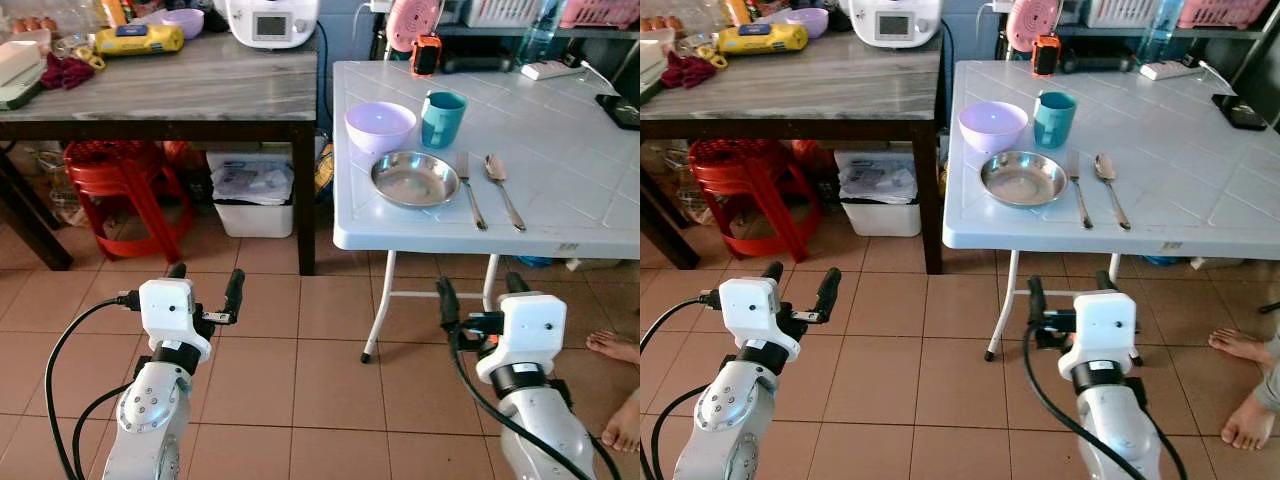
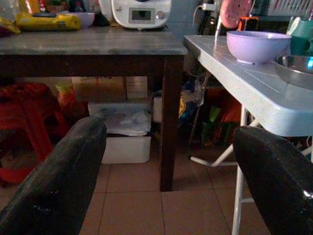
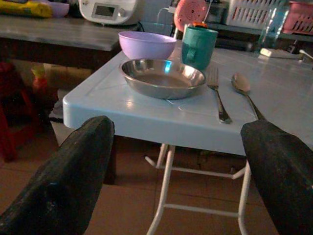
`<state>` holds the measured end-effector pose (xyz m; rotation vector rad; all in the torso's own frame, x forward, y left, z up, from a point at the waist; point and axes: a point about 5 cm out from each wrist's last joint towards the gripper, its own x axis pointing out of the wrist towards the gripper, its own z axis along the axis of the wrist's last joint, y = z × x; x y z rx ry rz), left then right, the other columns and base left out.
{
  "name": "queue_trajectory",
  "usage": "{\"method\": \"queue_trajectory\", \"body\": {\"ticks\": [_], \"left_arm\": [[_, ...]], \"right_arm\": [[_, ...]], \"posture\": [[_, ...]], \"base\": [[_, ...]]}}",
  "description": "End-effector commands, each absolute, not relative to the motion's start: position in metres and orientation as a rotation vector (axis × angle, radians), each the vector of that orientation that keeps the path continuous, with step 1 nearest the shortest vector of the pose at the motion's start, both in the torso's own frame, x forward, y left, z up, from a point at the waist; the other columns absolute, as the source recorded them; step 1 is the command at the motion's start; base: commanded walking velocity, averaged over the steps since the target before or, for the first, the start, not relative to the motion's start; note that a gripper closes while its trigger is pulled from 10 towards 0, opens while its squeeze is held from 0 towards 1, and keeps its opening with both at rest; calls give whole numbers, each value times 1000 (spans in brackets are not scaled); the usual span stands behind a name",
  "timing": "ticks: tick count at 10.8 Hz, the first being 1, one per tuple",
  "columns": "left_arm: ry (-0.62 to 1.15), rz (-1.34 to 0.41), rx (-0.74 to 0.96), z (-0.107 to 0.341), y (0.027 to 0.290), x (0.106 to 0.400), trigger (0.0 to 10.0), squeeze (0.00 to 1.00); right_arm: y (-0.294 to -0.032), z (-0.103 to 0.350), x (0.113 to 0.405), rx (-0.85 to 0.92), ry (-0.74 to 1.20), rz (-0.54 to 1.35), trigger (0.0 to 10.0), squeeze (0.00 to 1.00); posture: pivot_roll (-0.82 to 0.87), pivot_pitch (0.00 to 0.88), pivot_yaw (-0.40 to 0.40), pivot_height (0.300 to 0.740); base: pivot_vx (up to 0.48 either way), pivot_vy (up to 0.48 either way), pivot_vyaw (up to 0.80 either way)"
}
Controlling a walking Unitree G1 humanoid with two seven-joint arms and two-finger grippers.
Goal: Setting the table
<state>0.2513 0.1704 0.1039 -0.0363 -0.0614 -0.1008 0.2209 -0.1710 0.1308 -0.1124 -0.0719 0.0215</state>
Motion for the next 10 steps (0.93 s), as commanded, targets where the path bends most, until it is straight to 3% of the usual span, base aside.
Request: {"method": "queue_trajectory", "body": {"ticks": [1,8,10], "left_arm": [[-56,-96,-30,105,173,251,10000,0],[-44,-107,-17,105,175,253,10000,0],[-48,-106,-21,106,176,254,10000,0]], "right_arm": [[-171,132,221,-116,-75,24,10000,0],[-163,131,223,-103,-87,22,10000,0],[-161,131,223,-99,-89,22,10000,0]], "posture": [[-61,85,41,740],[-53,90,63,740],[-51,87,69,740]], "base": [[0,-274,0],[0,-327,0],[0,-137,0]]}}
